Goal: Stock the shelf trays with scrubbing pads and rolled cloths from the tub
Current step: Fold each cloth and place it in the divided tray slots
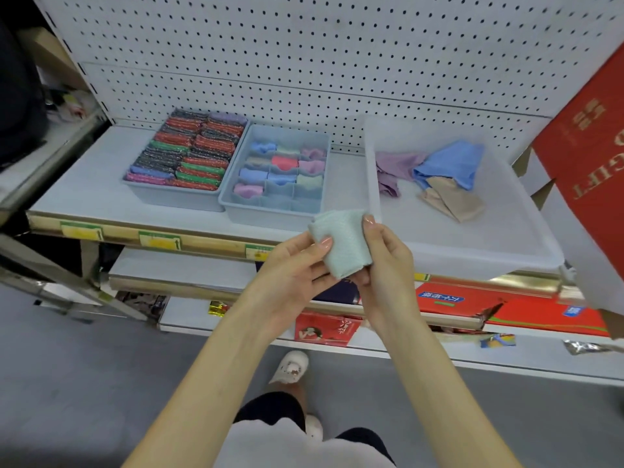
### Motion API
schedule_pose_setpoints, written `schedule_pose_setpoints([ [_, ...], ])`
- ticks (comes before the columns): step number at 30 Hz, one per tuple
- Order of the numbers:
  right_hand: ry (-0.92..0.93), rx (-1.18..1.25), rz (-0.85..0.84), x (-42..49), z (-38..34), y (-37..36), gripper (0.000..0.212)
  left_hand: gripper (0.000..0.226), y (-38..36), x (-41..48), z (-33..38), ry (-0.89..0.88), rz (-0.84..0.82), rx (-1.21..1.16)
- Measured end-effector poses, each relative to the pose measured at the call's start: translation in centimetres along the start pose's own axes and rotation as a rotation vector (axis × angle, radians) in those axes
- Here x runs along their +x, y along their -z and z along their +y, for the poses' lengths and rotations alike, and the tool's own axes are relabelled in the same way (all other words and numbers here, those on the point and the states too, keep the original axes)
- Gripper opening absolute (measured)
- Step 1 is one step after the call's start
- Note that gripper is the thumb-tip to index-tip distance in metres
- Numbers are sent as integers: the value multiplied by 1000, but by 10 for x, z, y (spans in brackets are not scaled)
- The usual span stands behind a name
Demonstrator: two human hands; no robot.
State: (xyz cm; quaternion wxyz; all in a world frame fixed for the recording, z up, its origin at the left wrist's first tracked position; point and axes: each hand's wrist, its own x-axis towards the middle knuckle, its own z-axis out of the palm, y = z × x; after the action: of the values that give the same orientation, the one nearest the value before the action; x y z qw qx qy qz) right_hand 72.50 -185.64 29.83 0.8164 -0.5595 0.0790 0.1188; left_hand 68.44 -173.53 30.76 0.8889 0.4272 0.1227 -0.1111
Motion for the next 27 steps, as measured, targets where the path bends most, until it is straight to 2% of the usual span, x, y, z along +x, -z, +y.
schedule_pose_setpoints([
  [4, -81, -154, 16, 21, 4, -18, 19, 41, 24, 13, 15, -15, -11, 22],
  [8, 156, -509, 116, 48, 10, -39, 8, 33, 48, 34, 31, -98, 105, 70],
  [10, 229, -537, 40, 62, 9, -52, 12, 24, 62, 46, 42, -125, 140, 68],
  [12, 181, -537, -118, 72, 8, -66, 16, 21, 77, 59, 55, -143, 166, 93],
  [14, 115, -569, -269, 81, 9, -80, 12, 20, 91, 72, 69, -148, 195, 140],
  [17, 35, -521, -261, 96, 16, -97, 20, 24, 110, 88, 86, -99, 198, 196],
  [19, 18, -504, -234, 107, 21, -104, 18, 23, 120, 95, 93, -67, 193, 250],
  [23, -6, -586, -298, 126, 27, -110, 15, 15, 140, 113, 103, -127, 238, 462],
  [25, -15, -620, -325, 133, 29, -109, 16, 22, 149, 121, 109, -139, 228, 577],
  [27, -17, -661, -368, 139, 28, -108, 18, 36, 154, 127, 114, -95, 154, 591],
])
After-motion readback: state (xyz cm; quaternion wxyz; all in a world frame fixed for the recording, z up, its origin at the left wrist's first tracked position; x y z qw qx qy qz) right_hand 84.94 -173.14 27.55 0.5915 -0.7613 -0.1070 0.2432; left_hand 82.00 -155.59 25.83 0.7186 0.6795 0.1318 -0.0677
